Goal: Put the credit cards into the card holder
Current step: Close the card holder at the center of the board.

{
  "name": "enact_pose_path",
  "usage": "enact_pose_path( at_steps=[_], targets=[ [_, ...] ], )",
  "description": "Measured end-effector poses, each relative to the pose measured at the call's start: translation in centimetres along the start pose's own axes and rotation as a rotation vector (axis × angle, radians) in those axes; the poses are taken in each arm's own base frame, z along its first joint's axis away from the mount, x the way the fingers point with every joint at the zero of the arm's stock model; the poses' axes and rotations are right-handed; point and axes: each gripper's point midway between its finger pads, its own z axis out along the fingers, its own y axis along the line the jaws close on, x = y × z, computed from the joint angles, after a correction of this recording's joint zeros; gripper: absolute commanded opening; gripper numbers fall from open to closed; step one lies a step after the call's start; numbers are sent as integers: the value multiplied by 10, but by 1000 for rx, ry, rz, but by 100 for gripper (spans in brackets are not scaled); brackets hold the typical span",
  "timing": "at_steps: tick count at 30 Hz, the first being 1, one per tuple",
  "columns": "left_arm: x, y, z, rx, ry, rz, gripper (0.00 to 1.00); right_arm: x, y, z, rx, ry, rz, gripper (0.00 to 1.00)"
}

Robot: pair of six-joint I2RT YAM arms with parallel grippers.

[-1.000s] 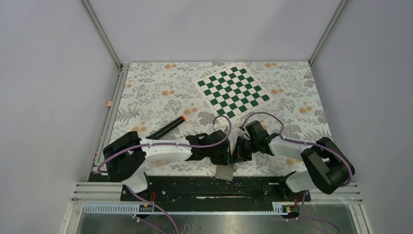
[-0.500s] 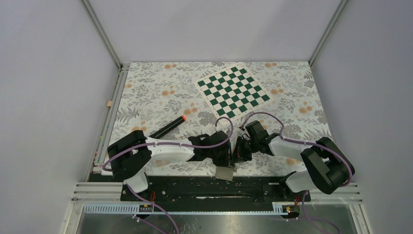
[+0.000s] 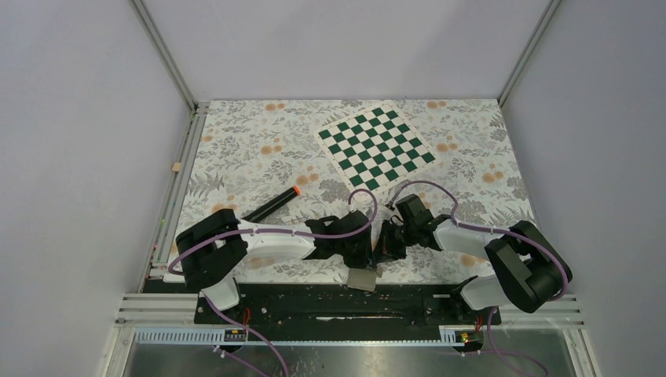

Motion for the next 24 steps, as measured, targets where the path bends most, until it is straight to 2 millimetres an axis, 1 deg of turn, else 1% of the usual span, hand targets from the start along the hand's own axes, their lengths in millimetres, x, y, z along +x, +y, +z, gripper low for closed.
enact_pose_path(
  at_steps=[6,10,11,13,14,15,17,21,24],
  targets=[
    [-1,1,-1,-7,-5,-1,0,0,0,0,-2,-1,-2,0],
    [-2,0,-5,1,-20,1,0,0,0,0,-3,-1,-2,0],
    [-3,-1,-7,6,-23,0,2,0,0,0,-2,-1,-2,0],
    [-4,-4,-9,21,-32,-1,18,0,0,0,-2,-1,-2,0],
    [-5,-5,-10,28,-35,-1,22,0,0,0,-2,-1,-2,0],
    [-5,-6,-10,34,-38,-3,24,0,0,0,-3,-1,-2,0],
    [-6,-8,-9,45,-43,-9,24,0,0,0,-2,-1,-1,0],
    [-7,-11,-9,58,-45,-11,16,0,0,0,-3,0,-1,0],
    [-7,-9,-8,54,-42,-12,12,0,0,0,-3,-1,-2,0]
  ],
)
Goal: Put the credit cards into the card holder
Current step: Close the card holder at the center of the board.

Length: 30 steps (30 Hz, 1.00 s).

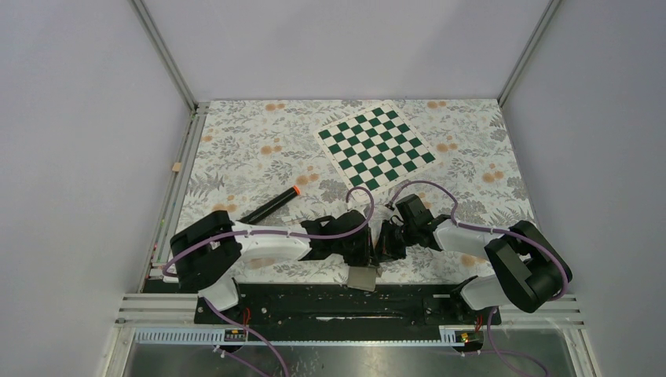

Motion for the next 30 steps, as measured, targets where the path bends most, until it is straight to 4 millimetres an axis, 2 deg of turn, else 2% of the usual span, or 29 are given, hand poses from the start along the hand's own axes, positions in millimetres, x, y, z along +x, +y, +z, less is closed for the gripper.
enact_pose_path(
  at_steps=[4,12,17,24,25,28,30],
  targets=[
    [2,4,4,-13,10,1,16,0,0,0,0,0,0,0],
    [5,10,7,-29,22,-2,17,0,0,0,-3,0,-1,0],
    [5,10,9,-33,29,-3,27,0,1,1,-5,2,-1,0],
    [6,10,9,-31,31,-4,25,0,1,1,-6,4,0,0],
    [6,9,9,-29,31,-4,26,0,1,1,-7,4,0,0],
    [7,8,10,-20,38,-8,38,0,0,1,-7,5,2,0],
    [8,6,10,-15,44,-15,38,0,0,1,-7,5,2,0]
  ],
)
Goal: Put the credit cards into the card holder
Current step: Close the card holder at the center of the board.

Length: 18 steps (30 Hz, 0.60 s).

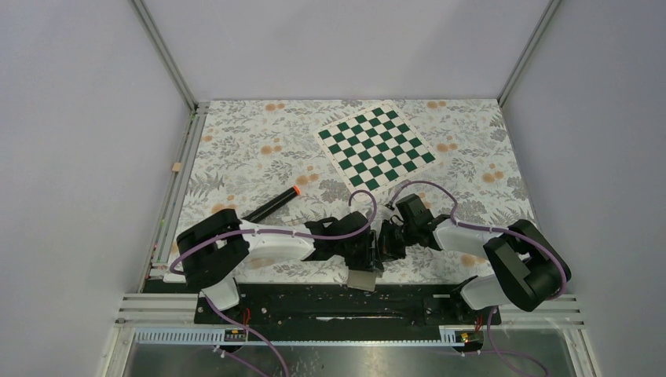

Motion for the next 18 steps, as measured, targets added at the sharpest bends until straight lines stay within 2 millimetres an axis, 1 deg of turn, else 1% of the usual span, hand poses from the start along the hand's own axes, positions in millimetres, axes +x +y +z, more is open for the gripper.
enact_pose_path(
  at_steps=[8,11,12,13,18],
  targets=[
    [0,-6,1,37,-4,-15,16,0,1,1,-6,3,0,0],
    [-1,-8,1,44,-7,-17,9,0,1,1,-7,3,-1,0],
    [-1,-8,1,43,-8,-17,6,0,1,1,-7,3,-1,0],
    [-1,-7,1,43,-8,-17,0,0,1,1,-8,3,-1,0],
    [-1,-4,1,25,-11,-20,0,0,1,1,-8,3,-1,0]
  ],
)
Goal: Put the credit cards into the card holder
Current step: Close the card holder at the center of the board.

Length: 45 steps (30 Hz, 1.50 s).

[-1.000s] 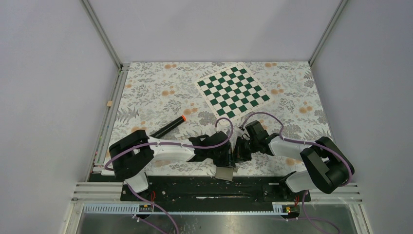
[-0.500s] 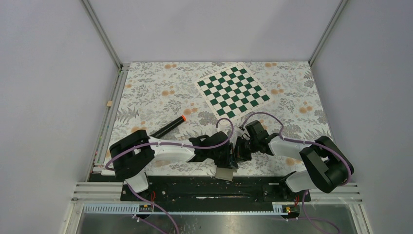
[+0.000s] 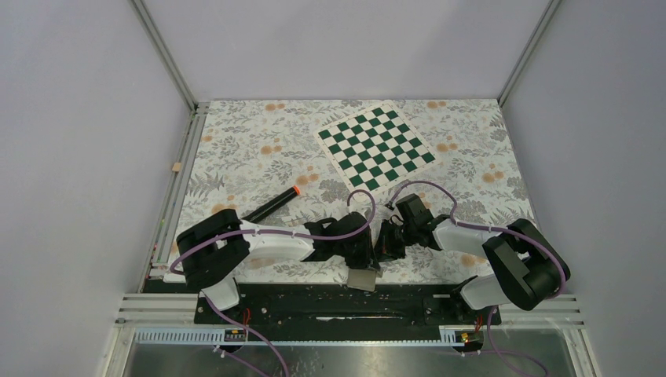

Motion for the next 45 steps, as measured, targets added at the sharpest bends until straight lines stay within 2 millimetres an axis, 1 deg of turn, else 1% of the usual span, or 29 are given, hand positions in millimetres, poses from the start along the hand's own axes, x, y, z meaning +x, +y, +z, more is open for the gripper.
enact_pose_path(
  at_steps=[6,7,8,11,17,24,28,31,35,38,42,45],
  targets=[
    [-1,13,-2,-62,-14,-7,0,0,0,0,-2,-1,-2,0],
    [-1,15,-4,-72,-20,-8,0,0,0,0,-2,-1,-1,0],
    [-4,15,-10,-84,-36,-7,0,0,0,0,-2,-1,-1,0],
    [-6,17,-14,-99,-49,1,0,0,0,0,-3,-1,-2,0],
    [-5,29,-16,-152,-53,10,0,0,0,-1,-3,-11,-7,0],
    [-9,32,-17,-175,-66,27,0,0,-1,-3,0,-30,-18,0],
    [-9,34,-13,-185,-61,28,0,0,-2,-4,-4,-34,-23,0],
    [-9,33,-11,-185,-61,30,3,0,-2,-5,-7,-45,-35,0],
    [-9,34,-11,-187,-61,31,4,1,-1,-10,-18,-72,-60,0],
    [-10,34,-10,-189,-64,32,8,2,1,-12,-30,-79,-73,0],
    [-11,37,-11,-202,-68,37,22,5,-2,-11,-36,-80,-76,0],
    [-11,37,-11,-206,-69,38,28,8,-3,-10,-39,-70,-76,0]
  ],
)
